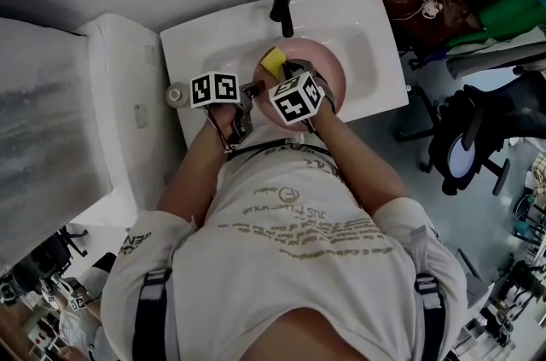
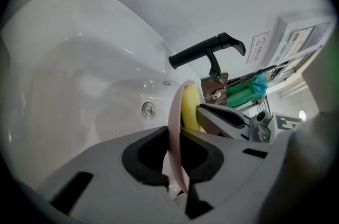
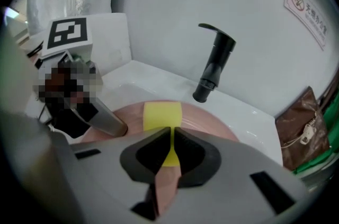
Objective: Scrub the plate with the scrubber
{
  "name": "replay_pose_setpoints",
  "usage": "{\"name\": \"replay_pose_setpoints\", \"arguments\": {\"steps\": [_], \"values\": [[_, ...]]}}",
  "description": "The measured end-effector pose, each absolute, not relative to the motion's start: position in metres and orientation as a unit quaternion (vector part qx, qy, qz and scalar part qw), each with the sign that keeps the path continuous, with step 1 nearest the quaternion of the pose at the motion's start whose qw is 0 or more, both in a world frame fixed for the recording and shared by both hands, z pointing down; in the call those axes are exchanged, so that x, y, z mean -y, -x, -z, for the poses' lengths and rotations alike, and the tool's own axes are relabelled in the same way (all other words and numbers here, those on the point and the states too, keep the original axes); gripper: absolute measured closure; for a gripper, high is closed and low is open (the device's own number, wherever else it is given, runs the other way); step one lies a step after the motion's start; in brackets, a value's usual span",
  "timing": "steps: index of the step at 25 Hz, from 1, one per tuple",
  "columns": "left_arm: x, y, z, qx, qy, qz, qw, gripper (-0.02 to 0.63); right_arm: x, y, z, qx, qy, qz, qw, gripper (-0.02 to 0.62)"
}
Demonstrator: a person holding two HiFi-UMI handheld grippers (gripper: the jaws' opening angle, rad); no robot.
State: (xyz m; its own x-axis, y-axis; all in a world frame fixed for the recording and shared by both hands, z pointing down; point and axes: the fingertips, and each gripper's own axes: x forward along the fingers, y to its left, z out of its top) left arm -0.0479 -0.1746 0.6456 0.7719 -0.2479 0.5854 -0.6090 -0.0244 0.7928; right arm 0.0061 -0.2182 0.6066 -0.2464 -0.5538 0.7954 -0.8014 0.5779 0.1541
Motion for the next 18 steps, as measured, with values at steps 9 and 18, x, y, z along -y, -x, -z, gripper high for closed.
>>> {"name": "replay_pose_setpoints", "arguments": {"steps": [9, 18], "values": [[0.166, 0.046, -0.646, 0.295, -0.71, -0.158, 0.62, 0.565, 0.224, -0.038, -0.62, 0.755, -0.432, -0.1, 0.483, 0.558], [0.17, 0.057, -0.644, 0.306, -0.713, -0.157, 0.611, 0.565, 0.227, -0.085, -0.631, 0.72, -0.428, -0.058, 0.543, 0.558]]}}
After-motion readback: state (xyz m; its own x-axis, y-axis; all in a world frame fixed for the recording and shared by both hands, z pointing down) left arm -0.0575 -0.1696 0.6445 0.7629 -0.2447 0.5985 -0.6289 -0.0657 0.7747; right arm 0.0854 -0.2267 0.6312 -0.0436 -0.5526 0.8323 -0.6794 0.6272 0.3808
